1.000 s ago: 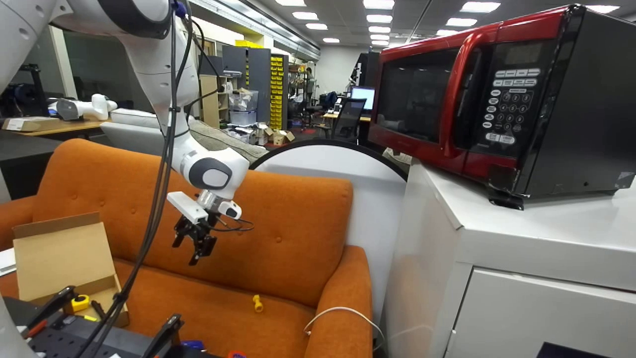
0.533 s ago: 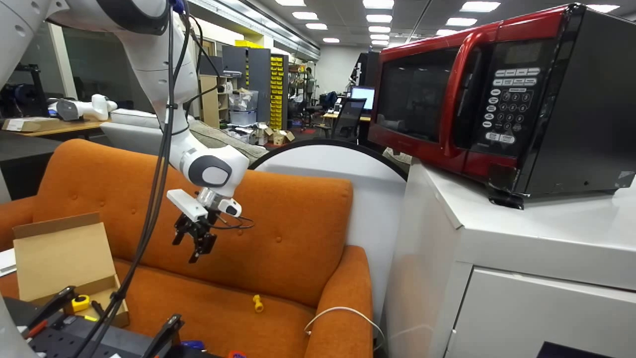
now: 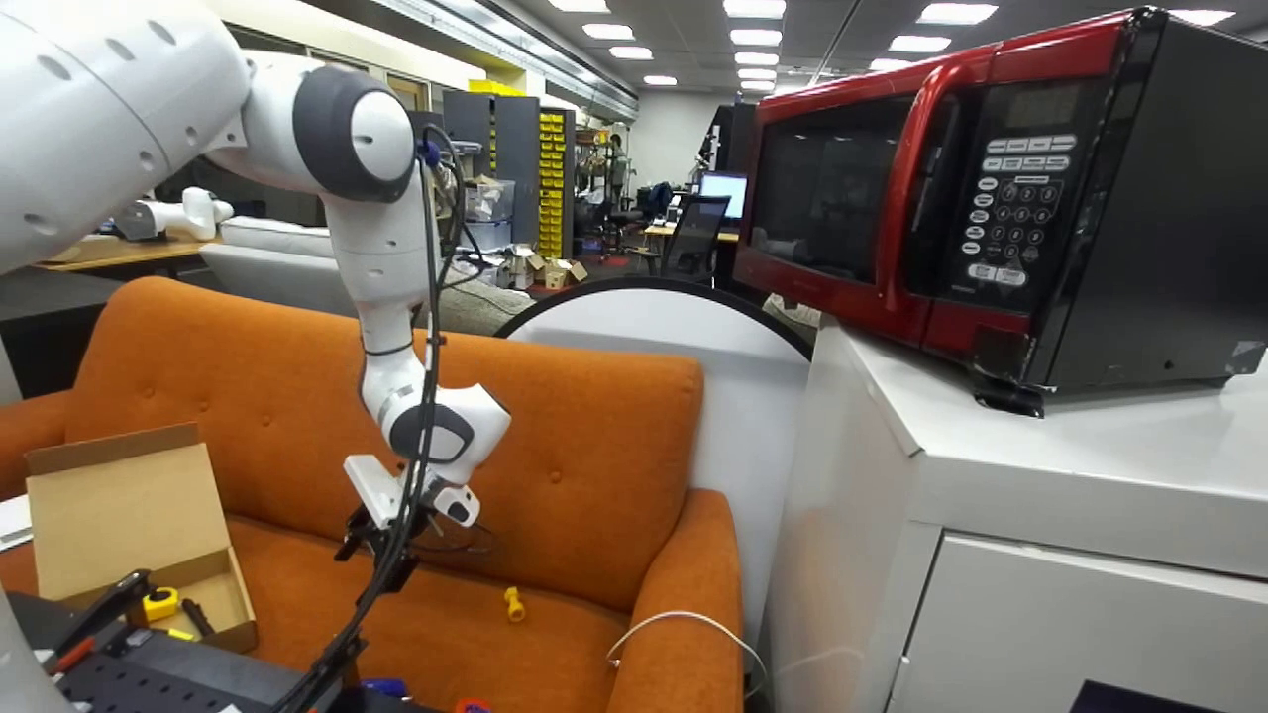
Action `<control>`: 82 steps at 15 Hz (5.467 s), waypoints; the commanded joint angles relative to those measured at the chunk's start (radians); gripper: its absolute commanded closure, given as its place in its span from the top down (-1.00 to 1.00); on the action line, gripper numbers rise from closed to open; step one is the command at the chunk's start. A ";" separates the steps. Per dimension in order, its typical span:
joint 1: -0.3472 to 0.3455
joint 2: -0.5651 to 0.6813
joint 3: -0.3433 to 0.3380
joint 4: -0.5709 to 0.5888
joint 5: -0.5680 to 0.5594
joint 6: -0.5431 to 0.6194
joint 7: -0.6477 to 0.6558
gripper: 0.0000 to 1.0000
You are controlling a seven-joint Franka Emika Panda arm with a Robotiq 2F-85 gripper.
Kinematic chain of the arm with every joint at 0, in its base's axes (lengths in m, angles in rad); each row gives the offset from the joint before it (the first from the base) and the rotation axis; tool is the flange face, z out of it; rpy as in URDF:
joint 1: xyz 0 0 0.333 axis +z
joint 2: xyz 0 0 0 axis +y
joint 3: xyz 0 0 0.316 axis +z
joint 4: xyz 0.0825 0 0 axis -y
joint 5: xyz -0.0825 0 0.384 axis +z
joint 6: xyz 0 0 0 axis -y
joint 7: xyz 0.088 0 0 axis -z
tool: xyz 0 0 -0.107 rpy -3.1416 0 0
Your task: Put the blue object inside the box
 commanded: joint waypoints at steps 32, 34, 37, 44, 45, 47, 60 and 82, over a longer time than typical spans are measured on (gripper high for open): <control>-0.022 0.470 0.001 0.357 0.019 0.141 0.400 0.71; -0.022 0.474 0.001 0.361 0.016 0.139 0.404 0.22; -0.022 0.474 0.002 0.362 0.015 0.142 0.401 -0.10; -0.043 0.453 0.021 0.340 0.019 0.169 0.366 -0.70; -0.045 0.443 0.024 0.332 0.019 0.173 0.359 -0.70; -0.052 0.409 0.035 0.303 0.022 0.194 0.335 -0.70; 0.095 0.070 0.246 0.104 -0.089 0.160 0.108 -0.70; 0.312 0.115 0.220 0.277 -0.299 -0.231 -0.094 1.00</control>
